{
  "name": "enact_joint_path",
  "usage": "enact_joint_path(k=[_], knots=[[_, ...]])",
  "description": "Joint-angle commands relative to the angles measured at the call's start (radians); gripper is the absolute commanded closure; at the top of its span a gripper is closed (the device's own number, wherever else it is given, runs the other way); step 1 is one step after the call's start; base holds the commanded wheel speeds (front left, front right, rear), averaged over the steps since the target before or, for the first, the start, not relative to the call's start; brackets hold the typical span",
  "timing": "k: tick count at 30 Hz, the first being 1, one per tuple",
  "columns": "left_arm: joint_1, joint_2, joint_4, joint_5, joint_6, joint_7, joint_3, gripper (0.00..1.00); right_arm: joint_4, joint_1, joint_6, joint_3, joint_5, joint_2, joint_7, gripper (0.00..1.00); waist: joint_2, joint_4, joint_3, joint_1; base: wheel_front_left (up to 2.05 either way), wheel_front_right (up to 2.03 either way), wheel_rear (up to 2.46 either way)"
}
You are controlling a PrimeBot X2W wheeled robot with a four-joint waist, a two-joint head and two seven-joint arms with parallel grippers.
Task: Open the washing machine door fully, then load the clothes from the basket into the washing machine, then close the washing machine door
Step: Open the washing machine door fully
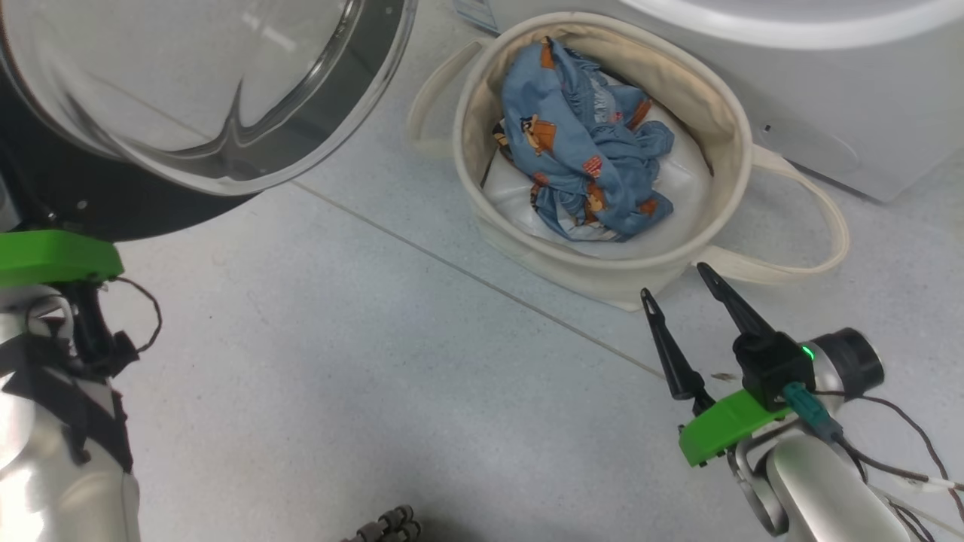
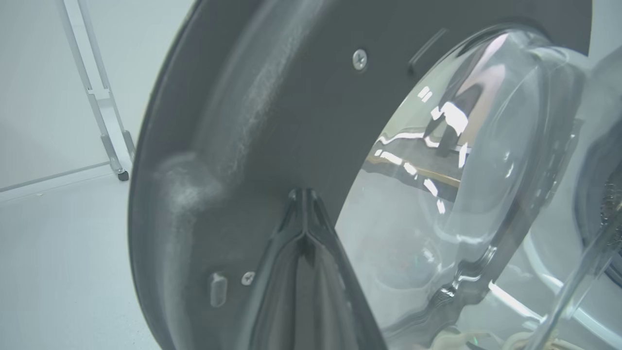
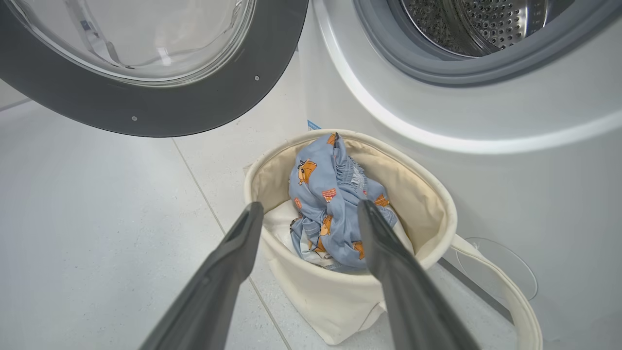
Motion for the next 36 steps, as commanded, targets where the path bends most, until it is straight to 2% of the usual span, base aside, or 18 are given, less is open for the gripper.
enact_joint_path(k=[1,7,12,17,20,23,27,29,36], knots=[[-0.009,0.042,-0.037,0.016,-0.008,-0.005,0.033,1.0,-0.019,-0.008,0.0,0.036,0.012,0.002,-0.012,0.0,0.0,0.014,0.002,-0.0003,0.0,0.0,0.0],[0.043,-0.002,-0.096,0.087,-0.016,-0.005,0.005,1.0,0.007,-0.029,0.0,0.063,0.046,0.026,-0.012,0.0,0.0,0.019,-0.057,-0.0003,0.0,0.0,0.0],[0.116,-0.055,-0.185,0.131,-0.021,-0.005,-0.064,1.0,0.028,-0.021,0.0,0.068,0.073,0.068,-0.012,0.0,0.0,0.021,-0.148,-0.0003,0.0,0.0,0.0],[0.221,-0.076,-0.233,0.149,-0.025,-0.005,-0.185,1.0,0.025,0.007,0.0,0.043,0.094,0.131,-0.012,0.0,0.0,0.012,-0.266,-0.0003,0.0,0.0,0.0],[0.287,-0.077,-0.241,0.188,-0.013,-0.005,-0.289,1.0,0.016,0.044,0.0,0.014,0.097,0.159,-0.012,0.0,0.0,-0.001,-0.339,-0.0003,0.0,0.0,0.0],[0.35,-0.078,-0.232,0.173,-0.004,-0.005,-0.391,1.0,0.0,0.094,0.0,-0.024,0.095,0.178,-0.012,0.0,0.0,-0.024,-0.408,-0.0003,0.0,0.0,0.0],[0.43,-0.078,-0.224,0.126,0.014,-0.005,-0.472,1.0,-0.034,0.171,0.0,-0.073,0.092,0.188,-0.012,0.0,0.0,-0.078,-0.487,-0.0003,0.0,0.0,0.0],[0.469,-0.078,-0.236,0.121,0.027,-0.005,-0.489,1.0,-0.059,0.196,0.0,-0.081,0.137,0.189,-0.012,0.0,0.0,-0.124,-0.503,-0.0003,0.0,0.0,0.0],[0.575,-0.078,-0.297,0.088,0.055,-0.005,-0.503,1.0,-0.146,0.206,0.0,-0.091,0.15,0.189,-0.012,0.0,0.0,-0.296,-0.485,-0.0003,0.0,0.0,0.0]])
